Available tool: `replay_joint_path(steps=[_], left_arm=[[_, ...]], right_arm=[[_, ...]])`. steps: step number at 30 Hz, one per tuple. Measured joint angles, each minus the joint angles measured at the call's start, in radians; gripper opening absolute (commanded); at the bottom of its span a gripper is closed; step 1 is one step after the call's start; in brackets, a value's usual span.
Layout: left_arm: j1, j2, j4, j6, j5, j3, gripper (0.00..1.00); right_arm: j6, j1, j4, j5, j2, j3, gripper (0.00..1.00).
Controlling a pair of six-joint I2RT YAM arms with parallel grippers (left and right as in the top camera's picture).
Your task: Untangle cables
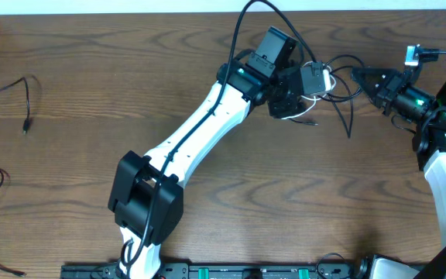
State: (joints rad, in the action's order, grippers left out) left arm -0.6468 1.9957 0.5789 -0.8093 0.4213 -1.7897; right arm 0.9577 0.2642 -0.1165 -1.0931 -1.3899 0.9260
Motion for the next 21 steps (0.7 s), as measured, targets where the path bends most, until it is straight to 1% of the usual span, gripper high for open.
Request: replay_joint_path(steps=[4, 6, 7, 10, 11, 12, 13, 21], left_arm=[[-0.003, 0.002, -0.048, 0.0, 0.0, 0.0, 0.68], [-0.003, 0.006, -0.068, 0.0, 0.0, 0.0, 0.62], [-0.003, 0.008, -0.073, -0.002, 0.0, 0.0, 0.56], [-0.003, 0.013, -0.082, -0.006, 0.0, 0.0, 0.28], [-0.003, 0.013, -0.083, -0.007, 0.0, 0.0, 0.21], [-0.003, 0.013, -0.082, -0.006, 0.0, 0.0, 0.11], [-0.003, 0.013, -0.082, -0.006, 0.0, 0.0, 0.08], [-0.003, 0.013, -0.083, -0.003, 0.0, 0.0, 0.08]], right_arm=[[0.0, 0.0, 0.0, -0.022, 0.0, 0.0, 0.01], [0.0, 0.0, 0.0, -0.032, 0.0, 0.0, 0.01], [0.0, 0.0, 0.0, -0.035, 0.0, 0.0, 0.01], [0.0, 0.0, 0.0, -0.039, 0.0, 0.0, 0.01], [0.0, 0.0, 0.0, -0.04, 0.0, 0.0, 0.01], [0.0, 0.0, 0.0, -0.04, 0.0, 0.0, 0.01], [0.0, 0.0, 0.0, -0.04, 0.0, 0.0, 0.01], [0.0, 0.0, 0.0, -0.041, 0.0, 0.0, 0.01]])
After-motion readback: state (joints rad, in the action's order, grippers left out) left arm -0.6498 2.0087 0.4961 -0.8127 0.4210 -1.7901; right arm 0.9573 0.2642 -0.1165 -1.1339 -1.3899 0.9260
